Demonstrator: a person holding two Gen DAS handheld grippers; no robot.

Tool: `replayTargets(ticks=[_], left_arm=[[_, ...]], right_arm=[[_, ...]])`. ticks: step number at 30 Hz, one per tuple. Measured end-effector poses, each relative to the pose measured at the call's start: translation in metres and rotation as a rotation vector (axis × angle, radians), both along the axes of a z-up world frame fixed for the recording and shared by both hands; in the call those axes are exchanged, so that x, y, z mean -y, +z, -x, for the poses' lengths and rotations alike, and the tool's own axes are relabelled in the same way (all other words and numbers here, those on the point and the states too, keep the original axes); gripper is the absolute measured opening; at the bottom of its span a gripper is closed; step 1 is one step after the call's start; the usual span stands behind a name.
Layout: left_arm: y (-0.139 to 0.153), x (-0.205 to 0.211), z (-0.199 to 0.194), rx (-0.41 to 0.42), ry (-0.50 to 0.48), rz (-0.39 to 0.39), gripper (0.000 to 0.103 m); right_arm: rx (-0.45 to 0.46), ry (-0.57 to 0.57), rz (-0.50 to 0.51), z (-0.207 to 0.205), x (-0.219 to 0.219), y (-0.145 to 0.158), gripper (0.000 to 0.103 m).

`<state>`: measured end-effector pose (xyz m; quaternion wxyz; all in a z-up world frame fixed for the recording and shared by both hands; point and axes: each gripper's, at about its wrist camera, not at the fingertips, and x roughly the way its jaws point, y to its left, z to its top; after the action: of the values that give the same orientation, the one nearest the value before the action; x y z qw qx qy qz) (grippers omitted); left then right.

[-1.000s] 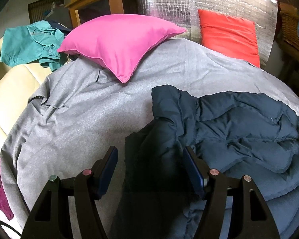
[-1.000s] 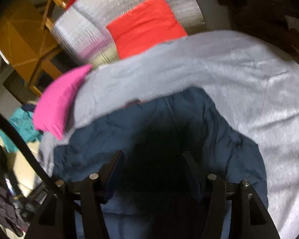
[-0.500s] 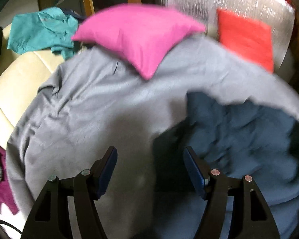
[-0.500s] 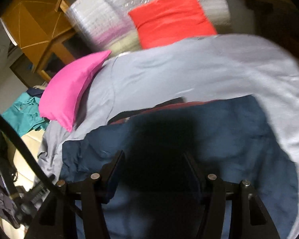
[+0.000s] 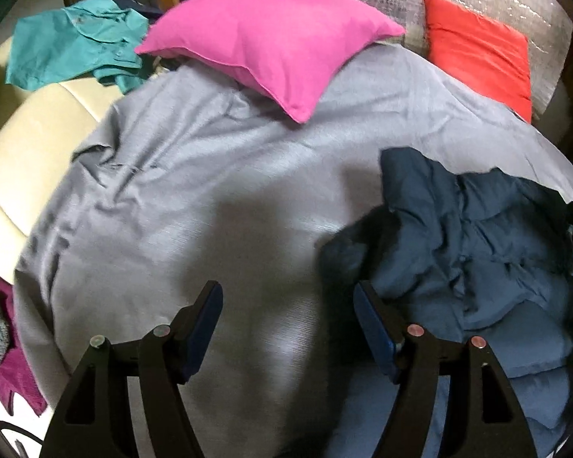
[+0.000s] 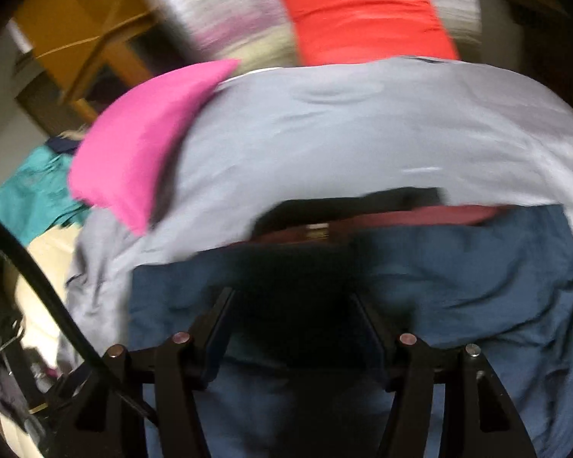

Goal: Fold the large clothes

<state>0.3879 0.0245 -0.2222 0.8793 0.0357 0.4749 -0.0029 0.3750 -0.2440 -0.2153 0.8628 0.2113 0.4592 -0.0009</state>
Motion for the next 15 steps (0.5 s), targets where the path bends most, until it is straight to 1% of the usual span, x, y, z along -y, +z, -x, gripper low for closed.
replayTargets(ticks=[2,3,5,7,11,13,15], left_arm=[[0.001,-0.008,0.000,0.006,0.019,-0.016,0.072],[0.000,-0.011,-0.002,0.005,0.025,-0.024,0.072],[-0.002,-0.013,-0.005,0.000,0.032,-0.037,0.072],[-0.003,-0.013,-0.006,-0.008,0.025,-0.034,0.072],[0.006,-0.013,-0.005,0.011,0.010,-0.011,0.072],[0.012,-0.016,-0.003,0.026,0.013,-0.006,0.072],[0.015,-0.023,-0.002,0.034,0.024,0.000,0.072]], right_arm=[[-0.018,0.029,0.026,-0.009,-0.017,-0.007,0.064],[-0.043,0.025,0.059,-0.016,-0.025,-0.016,0.064],[-0.063,0.021,0.111,-0.025,-0.028,-0.030,0.065],[-0.084,0.022,0.145,-0.032,-0.030,-0.040,0.065],[-0.117,0.024,0.158,-0.035,-0.029,-0.032,0.065],[-0.107,0.017,0.155,-0.032,-0.032,-0.020,0.065],[-0.077,0.036,0.137,-0.027,-0.039,-0.007,0.065]])
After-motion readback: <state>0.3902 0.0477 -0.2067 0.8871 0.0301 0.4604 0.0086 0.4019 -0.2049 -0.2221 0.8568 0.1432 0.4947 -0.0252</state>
